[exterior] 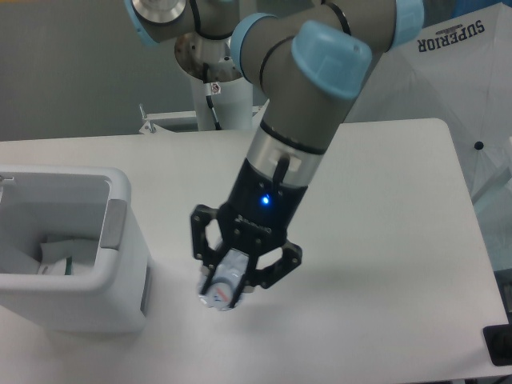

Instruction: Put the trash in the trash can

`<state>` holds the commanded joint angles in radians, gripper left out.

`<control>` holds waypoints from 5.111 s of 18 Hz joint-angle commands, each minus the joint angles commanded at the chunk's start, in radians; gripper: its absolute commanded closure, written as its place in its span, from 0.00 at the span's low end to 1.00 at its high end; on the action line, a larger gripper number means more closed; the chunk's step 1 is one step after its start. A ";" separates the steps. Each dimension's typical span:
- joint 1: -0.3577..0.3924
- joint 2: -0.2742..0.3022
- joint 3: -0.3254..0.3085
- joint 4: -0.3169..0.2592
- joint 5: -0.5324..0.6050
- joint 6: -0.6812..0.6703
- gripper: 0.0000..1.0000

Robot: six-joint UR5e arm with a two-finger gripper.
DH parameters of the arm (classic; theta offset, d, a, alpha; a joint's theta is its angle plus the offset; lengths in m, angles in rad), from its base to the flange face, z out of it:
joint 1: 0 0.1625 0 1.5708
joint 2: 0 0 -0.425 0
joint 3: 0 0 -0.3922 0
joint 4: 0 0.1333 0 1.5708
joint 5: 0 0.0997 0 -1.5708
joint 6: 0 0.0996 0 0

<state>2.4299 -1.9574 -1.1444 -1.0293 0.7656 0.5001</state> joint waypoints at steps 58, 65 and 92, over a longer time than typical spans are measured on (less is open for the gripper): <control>0.023 0.156 -0.308 0.180 -0.183 0.153 0.00; 0.225 0.057 -0.301 0.176 -0.174 0.156 0.00; 0.273 -0.095 -0.293 0.048 0.725 0.756 0.00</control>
<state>2.7029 -2.0525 -1.4373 -0.9817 1.4910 1.2563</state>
